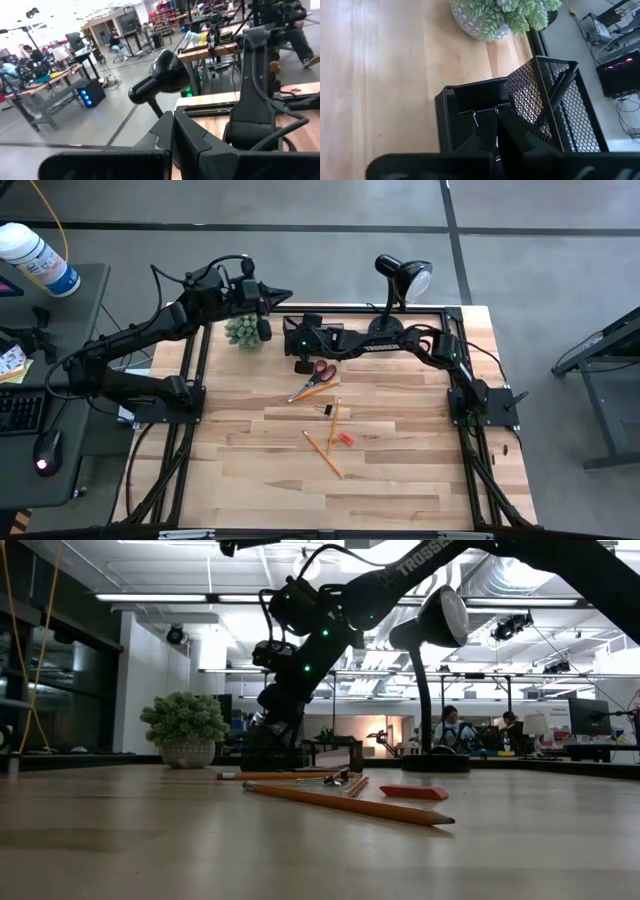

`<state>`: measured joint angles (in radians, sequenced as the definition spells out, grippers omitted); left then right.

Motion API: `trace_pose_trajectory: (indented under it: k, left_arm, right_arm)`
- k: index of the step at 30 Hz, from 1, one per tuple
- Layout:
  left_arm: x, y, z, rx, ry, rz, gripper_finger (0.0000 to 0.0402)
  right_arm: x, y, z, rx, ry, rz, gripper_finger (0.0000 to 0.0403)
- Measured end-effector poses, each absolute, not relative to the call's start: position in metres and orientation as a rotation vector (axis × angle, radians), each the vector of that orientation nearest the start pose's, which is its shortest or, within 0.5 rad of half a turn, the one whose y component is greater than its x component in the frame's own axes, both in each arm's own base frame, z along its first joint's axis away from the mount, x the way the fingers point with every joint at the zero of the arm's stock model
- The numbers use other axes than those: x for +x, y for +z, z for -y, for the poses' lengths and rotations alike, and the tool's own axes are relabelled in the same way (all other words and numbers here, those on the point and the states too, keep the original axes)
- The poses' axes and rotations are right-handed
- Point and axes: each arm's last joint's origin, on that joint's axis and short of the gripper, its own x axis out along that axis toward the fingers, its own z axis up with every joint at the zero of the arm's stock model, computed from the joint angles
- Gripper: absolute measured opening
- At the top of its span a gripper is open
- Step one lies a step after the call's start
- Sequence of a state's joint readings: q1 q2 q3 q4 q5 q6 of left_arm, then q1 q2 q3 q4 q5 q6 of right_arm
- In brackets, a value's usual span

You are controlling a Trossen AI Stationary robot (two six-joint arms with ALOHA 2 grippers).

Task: Pick and place office supplies into organizer
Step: Put the right black binder clip into the black desk organizer

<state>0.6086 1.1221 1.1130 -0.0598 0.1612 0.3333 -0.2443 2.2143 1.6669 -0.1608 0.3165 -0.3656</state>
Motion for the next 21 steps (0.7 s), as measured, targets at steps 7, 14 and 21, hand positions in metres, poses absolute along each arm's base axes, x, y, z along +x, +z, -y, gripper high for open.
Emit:
trace_pose_trajectory:
  k: [7,14,21]
  left_arm:
    - [0.2056,0.3903,-0.1372,0.294,0.418,-0.157,0.0003]
    - [0.2055,0.3896,-0.1372,0.323,0.415,-0.17,0.0003]
    - [0.2052,0.3906,-0.1381,0.349,0.447,-0.173,0.0003]
  right_arm:
    - [0.4747,0.1763,0.1257,-0.341,-0.416,-0.804,0.0]
    - [0.4754,0.1773,0.126,-0.325,-0.43,-0.786,0.0]
    - [0.4747,0.1767,0.1261,-0.326,-0.435,-0.797,0.0]
